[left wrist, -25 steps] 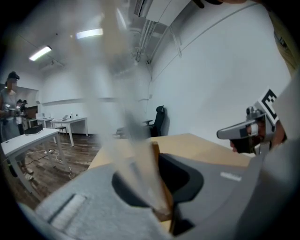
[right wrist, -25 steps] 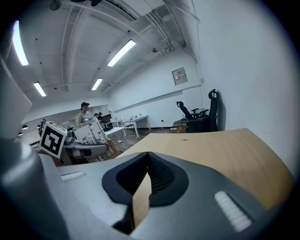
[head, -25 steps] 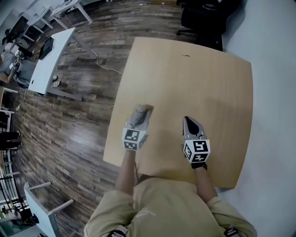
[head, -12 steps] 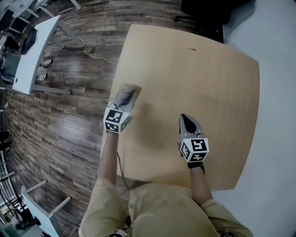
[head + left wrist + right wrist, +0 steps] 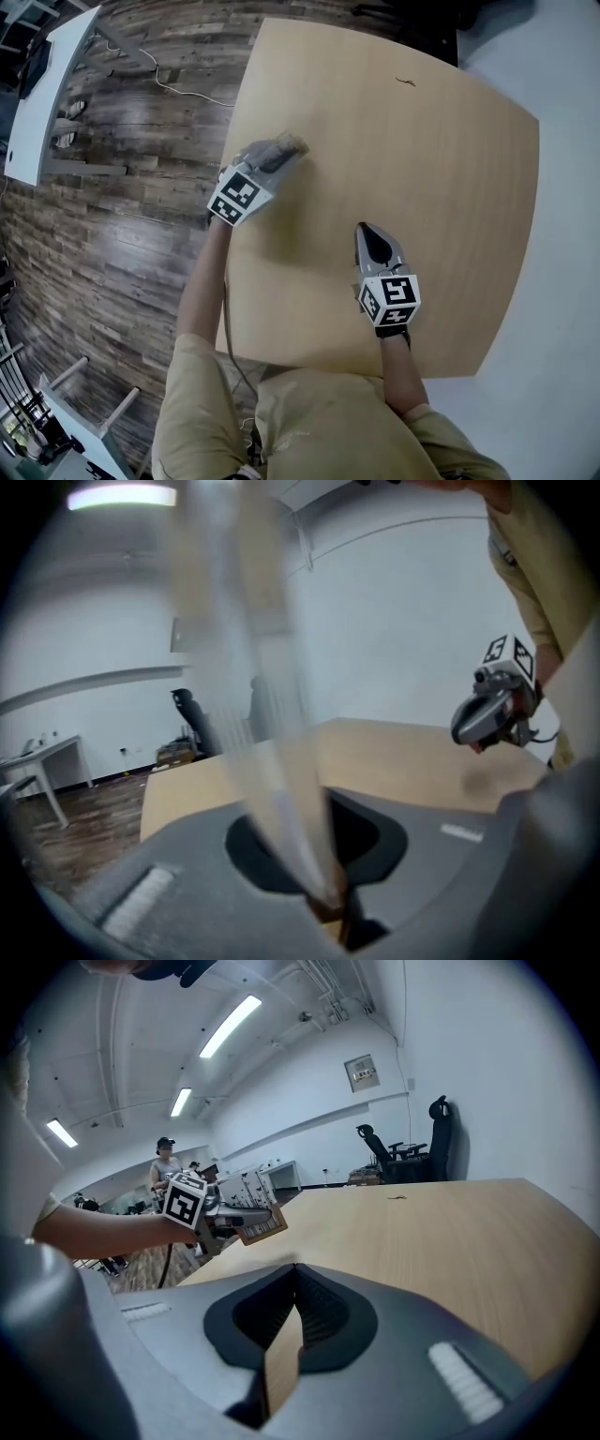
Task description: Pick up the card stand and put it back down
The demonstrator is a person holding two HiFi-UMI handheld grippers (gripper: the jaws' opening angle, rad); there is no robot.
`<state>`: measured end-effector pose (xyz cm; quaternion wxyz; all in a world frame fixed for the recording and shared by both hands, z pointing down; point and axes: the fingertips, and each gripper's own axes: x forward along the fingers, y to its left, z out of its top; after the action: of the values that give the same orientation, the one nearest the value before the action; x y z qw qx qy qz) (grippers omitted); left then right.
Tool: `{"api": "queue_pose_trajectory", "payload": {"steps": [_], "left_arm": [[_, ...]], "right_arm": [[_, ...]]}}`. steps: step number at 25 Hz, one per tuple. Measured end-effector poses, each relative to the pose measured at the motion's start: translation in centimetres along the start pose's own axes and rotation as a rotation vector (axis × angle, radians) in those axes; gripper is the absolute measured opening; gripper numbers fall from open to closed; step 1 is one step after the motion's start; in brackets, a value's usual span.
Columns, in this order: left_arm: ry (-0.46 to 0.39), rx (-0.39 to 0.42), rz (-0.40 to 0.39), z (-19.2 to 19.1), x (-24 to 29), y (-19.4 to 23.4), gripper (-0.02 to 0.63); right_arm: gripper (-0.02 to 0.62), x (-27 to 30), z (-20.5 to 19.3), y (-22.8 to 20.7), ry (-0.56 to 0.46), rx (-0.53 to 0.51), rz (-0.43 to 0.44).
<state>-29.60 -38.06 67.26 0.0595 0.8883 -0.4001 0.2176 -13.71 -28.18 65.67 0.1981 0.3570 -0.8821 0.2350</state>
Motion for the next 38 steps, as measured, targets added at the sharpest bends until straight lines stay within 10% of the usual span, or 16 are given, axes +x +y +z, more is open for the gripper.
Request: {"api": "queue_pose_trajectory", "payload": {"steps": [8, 19, 22, 30, 38], "left_arm": [[0.033, 0.076, -0.284, -1.9, 2.6, -2.5, 0.038], [0.106, 0.171, -0.371, -4.8, 4.9, -5.0, 0.041], [0.1, 0.145, -0.333, -4.8, 5.3, -4.8, 0.059], [0.172, -0.02, -0.161, -4.9, 3.2, -2.2, 0.473], [0.12, -0.286, 0.132, -2.8, -8.1, -2.3, 0.488]], "right_arm": [[0.006, 1.4, -1.8, 0.8, 0.045, -0.003, 0.013], [0.006, 1.5, -3.2, 0.6, 0.052, -0.004, 0.009], [0.006, 1.1, -3.4, 0.5, 0.051, 0.0, 0.012], [0.006, -1.1, -2.4, 0.7, 0.047, -0.003, 0.035], [0.006, -6.4, 0.9, 0.9, -0.016, -0.04, 0.05]]}}
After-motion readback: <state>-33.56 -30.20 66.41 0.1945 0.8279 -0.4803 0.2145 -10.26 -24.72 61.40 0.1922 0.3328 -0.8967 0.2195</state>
